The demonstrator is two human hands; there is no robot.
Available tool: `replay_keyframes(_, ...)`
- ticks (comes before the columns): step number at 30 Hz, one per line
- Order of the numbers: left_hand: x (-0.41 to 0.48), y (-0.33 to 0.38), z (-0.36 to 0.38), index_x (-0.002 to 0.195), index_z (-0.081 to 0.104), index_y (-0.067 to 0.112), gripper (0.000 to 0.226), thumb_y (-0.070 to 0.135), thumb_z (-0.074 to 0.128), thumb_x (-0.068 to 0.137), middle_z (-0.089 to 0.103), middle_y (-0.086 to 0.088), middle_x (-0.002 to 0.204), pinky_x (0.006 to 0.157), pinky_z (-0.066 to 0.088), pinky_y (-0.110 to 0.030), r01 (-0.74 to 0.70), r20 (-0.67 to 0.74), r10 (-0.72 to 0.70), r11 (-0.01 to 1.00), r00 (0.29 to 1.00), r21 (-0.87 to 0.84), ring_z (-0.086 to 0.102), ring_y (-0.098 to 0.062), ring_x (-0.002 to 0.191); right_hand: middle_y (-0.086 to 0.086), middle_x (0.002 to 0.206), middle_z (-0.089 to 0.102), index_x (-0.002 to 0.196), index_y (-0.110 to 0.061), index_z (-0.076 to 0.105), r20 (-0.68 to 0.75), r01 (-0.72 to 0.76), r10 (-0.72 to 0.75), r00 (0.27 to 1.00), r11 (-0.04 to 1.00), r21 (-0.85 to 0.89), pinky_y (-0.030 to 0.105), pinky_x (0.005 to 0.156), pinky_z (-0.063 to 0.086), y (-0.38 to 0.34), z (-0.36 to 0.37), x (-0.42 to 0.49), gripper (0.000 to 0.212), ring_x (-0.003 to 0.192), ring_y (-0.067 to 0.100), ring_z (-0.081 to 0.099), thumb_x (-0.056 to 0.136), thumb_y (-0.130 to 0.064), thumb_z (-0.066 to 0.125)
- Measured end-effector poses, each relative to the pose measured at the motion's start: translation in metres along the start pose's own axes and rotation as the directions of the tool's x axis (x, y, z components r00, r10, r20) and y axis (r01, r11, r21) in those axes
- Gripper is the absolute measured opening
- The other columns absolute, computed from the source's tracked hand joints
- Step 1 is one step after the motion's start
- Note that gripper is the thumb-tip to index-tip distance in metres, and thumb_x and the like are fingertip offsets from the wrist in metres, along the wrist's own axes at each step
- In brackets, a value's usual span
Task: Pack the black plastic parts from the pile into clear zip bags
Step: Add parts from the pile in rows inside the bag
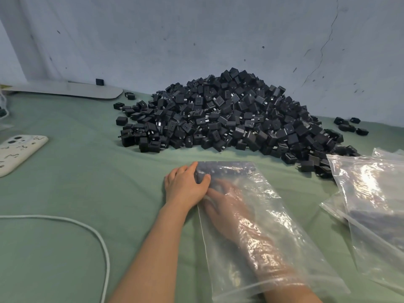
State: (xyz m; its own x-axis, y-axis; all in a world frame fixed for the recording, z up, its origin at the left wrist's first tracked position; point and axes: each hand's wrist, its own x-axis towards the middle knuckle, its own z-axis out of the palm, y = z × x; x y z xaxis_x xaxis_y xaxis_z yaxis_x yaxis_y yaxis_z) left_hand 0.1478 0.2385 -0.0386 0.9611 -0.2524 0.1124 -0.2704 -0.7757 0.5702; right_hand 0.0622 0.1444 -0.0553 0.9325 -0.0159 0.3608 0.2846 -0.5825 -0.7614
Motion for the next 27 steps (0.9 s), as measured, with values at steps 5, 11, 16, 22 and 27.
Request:
replay_keyframes(5, -0.001, -0.001, 0.0, 0.146, 0.031, 0.028, 0.061, 0.052, 0.042, 0.091, 0.038, 0.002, 0.149, 0.115, 0.017, -0.041, -0.008, -0.001, 0.008, 1.0, 1.0, 0.001, 0.026, -0.023, 0.139, 0.022, 0.103, 0.062, 0.109, 0.018, 0.058, -0.023, -0.032, 0.032, 0.999, 0.999, 0.019, -0.002, 0.079, 0.032, 0.001, 0.004, 0.002, 0.023, 0.091, 0.018, 0.053, 0.091, 0.017, 0.044)
replay_keyframes(11, 0.0, 0.0, 0.0, 0.146, 0.03, 0.027, 0.062, 0.052, 0.043, 0.091, 0.038, 0.002, 0.149, 0.115, 0.018, -0.042, -0.015, -0.004, 0.015, 1.0, 1.0, -0.002, 0.027, -0.023, 0.139, 0.016, 0.109, 0.061, 0.105, 0.005, 0.066, -0.035, 0.035, -0.041, 0.999, 0.984, -0.173, 0.019, 0.094, 0.037, 0.012, 0.006, 0.003, 0.021, 0.105, 0.021, 0.05, 0.094, 0.003, 0.048)
replay_keyframes(16, 0.0, 0.0, 0.001, 0.146, 0.031, 0.027, 0.062, 0.052, 0.043, 0.091, 0.038, 0.002, 0.149, 0.115, 0.019, -0.042, -0.018, -0.009, 0.018, 1.0, 1.0, 0.002, 0.027, -0.023, 0.139, 0.009, 0.102, 0.064, 0.096, -0.001, 0.068, -0.086, 0.096, -0.114, 0.99, 0.979, -0.182, 0.017, 0.095, 0.04, 0.016, 0.01, 0.008, 0.023, 0.099, 0.012, 0.054, 0.09, -0.006, 0.046)
replay_keyframes(22, 0.0, 0.0, 0.001, 0.146, 0.03, 0.027, 0.065, 0.054, 0.045, 0.089, 0.038, 0.003, 0.149, 0.115, 0.019, -0.042, -0.02, -0.01, 0.02, 1.0, 1.0, -0.001, 0.027, -0.023, 0.139, -0.006, 0.113, 0.058, 0.106, -0.022, 0.061, -0.042, 0.073, -0.091, 0.995, 0.948, -0.311, 0.043, 0.093, 0.045, 0.028, 0.01, 0.009, 0.026, 0.106, 0.019, 0.055, 0.091, -0.023, 0.039)
replay_keyframes(27, -0.001, 0.001, 0.001, 0.147, 0.029, 0.027, 0.075, 0.06, 0.05, 0.083, 0.038, 0.004, 0.148, 0.115, 0.019, -0.041, -0.017, -0.007, 0.018, 1.0, 1.0, 0.011, 0.027, -0.022, 0.139, -0.002, 0.117, 0.057, 0.116, -0.02, 0.06, 0.023, 0.036, -0.028, 0.999, 0.869, -0.494, 0.041, 0.094, 0.041, 0.022, 0.0, 0.004, 0.029, 0.109, 0.022, 0.051, 0.095, -0.025, 0.041)
